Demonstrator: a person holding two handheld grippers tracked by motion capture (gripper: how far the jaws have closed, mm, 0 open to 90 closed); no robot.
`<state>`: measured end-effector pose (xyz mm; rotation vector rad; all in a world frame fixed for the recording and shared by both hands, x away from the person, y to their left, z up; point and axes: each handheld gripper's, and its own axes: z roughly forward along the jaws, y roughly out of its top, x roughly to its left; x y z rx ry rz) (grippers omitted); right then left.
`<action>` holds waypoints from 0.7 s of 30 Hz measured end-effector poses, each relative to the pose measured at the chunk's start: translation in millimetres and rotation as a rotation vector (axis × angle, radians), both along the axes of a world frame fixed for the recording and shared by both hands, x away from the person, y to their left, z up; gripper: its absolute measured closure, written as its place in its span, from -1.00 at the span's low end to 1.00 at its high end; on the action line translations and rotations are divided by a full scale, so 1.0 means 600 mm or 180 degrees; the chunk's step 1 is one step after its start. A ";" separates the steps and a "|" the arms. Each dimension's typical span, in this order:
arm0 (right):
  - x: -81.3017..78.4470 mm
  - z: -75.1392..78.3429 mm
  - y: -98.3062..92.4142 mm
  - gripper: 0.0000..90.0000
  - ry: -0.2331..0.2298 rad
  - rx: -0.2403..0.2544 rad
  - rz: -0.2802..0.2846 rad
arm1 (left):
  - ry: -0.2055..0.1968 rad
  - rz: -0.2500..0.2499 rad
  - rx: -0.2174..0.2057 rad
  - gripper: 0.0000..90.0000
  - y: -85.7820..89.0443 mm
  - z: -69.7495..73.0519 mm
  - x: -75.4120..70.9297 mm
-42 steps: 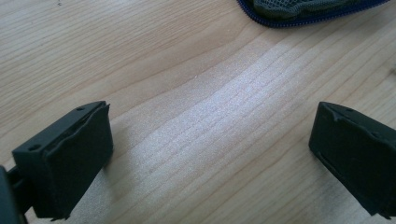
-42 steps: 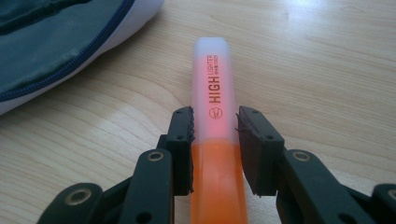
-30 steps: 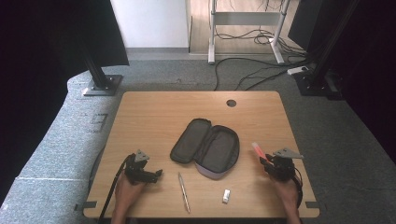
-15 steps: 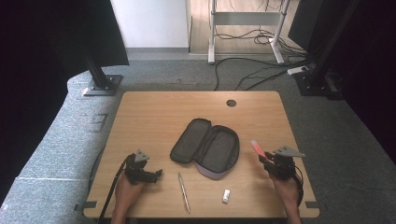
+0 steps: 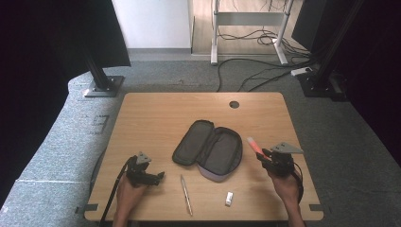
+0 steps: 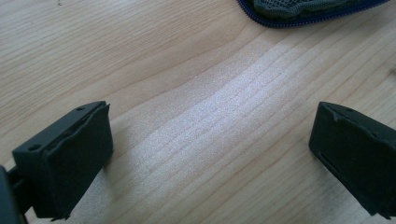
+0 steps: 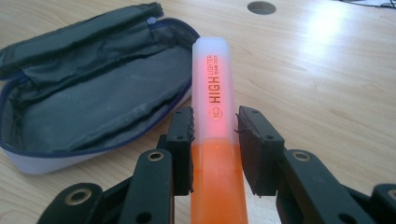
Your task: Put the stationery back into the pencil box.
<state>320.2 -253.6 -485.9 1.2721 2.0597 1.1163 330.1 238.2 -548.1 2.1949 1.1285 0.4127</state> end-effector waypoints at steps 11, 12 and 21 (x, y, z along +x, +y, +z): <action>0.016 0.020 0.034 0.47 -0.0043 -0.0043 0.0171 | 0.0001 -0.0001 0.0002 -1.00 0.000 0.000 0.000; 0.018 0.021 0.038 0.47 -0.0042 -0.0042 0.0186 | -0.0001 0.0002 0.0001 -1.00 0.000 0.000 0.000; 0.035 0.023 0.073 0.47 -0.0042 -0.0102 0.0317 | 0.0000 0.0000 0.0002 -1.00 0.000 0.000 0.000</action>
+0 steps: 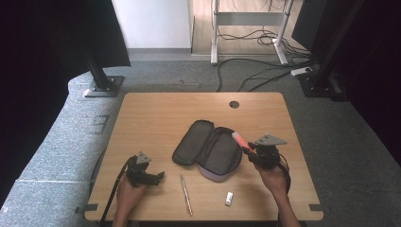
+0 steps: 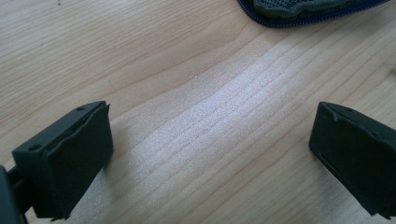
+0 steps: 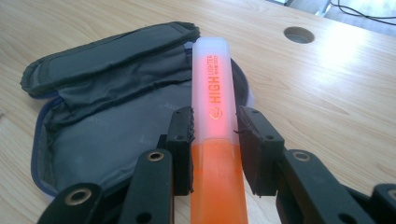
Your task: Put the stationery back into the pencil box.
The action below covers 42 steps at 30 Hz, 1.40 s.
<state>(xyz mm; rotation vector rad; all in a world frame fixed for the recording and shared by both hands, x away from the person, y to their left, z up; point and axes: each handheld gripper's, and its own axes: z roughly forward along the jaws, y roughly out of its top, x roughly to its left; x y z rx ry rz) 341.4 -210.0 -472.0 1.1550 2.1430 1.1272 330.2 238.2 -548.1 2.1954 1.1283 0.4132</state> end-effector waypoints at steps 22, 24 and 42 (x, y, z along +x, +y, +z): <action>0.032 -0.026 0.068 0.47 0.0064 -0.0110 0.0184 | 0.0000 0.0001 0.0000 -1.00 0.000 0.000 0.000; 0.036 -0.030 0.071 0.47 0.0078 -0.0126 0.0191 | 0.0000 0.0000 0.0000 -1.00 0.000 0.000 0.000; 0.058 -0.081 0.103 0.47 0.0265 -0.0285 0.0274 | 0.0001 -0.0003 0.0002 -1.00 0.000 0.000 0.000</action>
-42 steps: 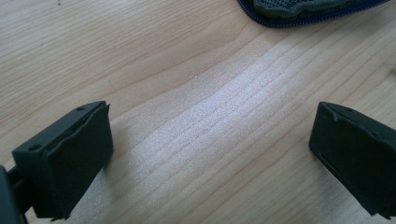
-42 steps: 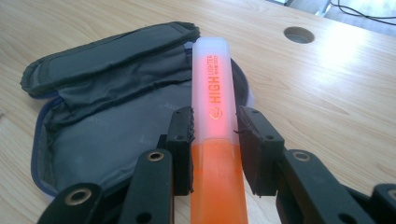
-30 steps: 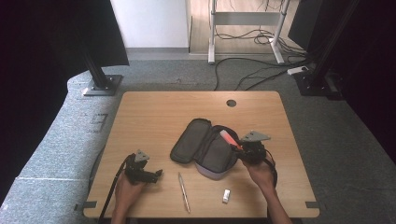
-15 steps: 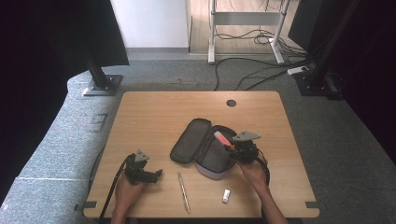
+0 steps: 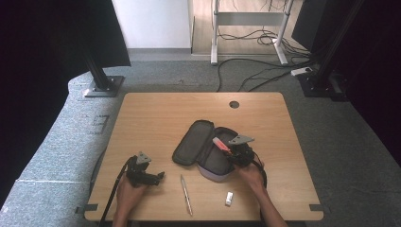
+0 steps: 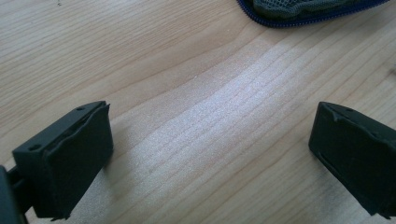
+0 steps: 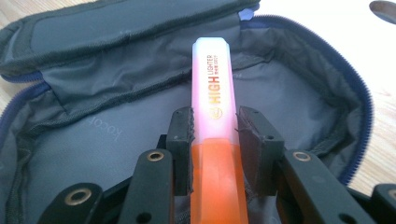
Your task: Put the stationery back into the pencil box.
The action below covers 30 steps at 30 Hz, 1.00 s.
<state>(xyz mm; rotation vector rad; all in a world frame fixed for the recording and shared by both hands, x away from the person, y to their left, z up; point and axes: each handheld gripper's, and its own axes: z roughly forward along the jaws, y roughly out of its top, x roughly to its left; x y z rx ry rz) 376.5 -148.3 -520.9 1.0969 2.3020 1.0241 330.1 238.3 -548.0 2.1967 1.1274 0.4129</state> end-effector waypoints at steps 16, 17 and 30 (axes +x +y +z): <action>0.012 -0.016 0.005 0.37 0.0117 0.0034 0.0030 | 0.0000 0.0000 -0.0001 -1.00 0.000 0.000 0.000; 0.012 -0.014 0.004 0.32 0.0113 0.0042 0.0030 | 0.0001 0.0000 0.0000 -1.00 0.000 0.000 0.000; 0.000 0.018 -0.006 -0.12 0.0057 0.0145 0.0086 | 0.0000 0.0001 0.0000 -1.00 0.000 0.000 0.000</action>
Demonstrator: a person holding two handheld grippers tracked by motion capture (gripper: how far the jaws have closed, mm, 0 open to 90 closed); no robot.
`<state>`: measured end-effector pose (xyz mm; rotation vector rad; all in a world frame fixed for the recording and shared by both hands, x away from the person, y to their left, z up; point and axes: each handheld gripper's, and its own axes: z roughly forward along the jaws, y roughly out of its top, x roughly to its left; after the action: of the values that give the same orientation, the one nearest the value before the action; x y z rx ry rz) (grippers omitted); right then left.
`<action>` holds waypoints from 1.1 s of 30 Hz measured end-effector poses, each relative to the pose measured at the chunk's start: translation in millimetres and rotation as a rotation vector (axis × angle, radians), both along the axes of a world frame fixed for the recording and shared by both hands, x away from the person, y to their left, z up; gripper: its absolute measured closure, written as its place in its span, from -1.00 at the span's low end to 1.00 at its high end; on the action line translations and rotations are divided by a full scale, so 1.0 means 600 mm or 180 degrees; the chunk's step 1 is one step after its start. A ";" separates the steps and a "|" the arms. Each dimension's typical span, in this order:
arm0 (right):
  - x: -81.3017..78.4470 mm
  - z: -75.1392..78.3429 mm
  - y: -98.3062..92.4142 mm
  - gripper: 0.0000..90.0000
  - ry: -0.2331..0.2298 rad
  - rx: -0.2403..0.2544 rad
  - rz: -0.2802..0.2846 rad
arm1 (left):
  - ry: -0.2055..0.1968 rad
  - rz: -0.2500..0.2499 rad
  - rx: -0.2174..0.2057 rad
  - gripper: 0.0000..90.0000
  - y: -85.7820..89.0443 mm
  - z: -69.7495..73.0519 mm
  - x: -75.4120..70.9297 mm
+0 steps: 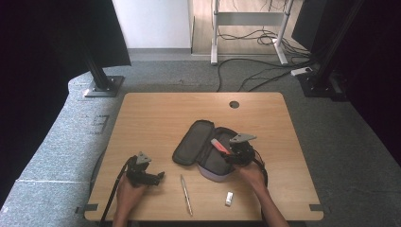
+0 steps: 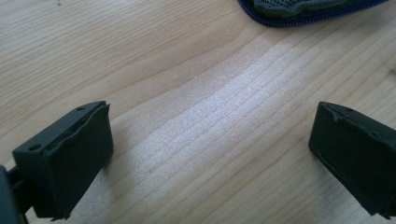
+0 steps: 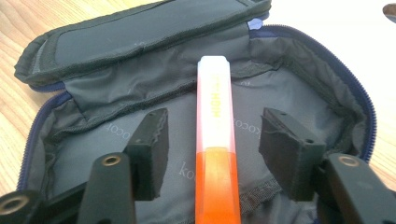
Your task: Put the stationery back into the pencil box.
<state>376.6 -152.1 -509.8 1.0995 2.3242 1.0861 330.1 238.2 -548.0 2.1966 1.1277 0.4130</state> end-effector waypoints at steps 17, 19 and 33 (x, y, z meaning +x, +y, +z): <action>-0.028 0.008 -0.012 -0.18 -0.0024 0.0123 0.0036 | 0.0000 -0.0001 -0.0001 -1.00 0.000 0.000 0.000; -0.032 0.009 -0.015 -0.18 -0.0040 0.0126 0.0050 | -0.0001 -0.0001 -0.0002 -1.00 0.000 0.000 0.000; -0.047 0.000 -0.027 -0.17 -0.0014 0.0177 0.0056 | 0.0000 0.0000 -0.0001 -1.00 0.000 0.000 0.000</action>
<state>348.2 -168.3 -509.8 1.0972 2.3175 1.1649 330.1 238.2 -548.0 2.1962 1.1275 0.4127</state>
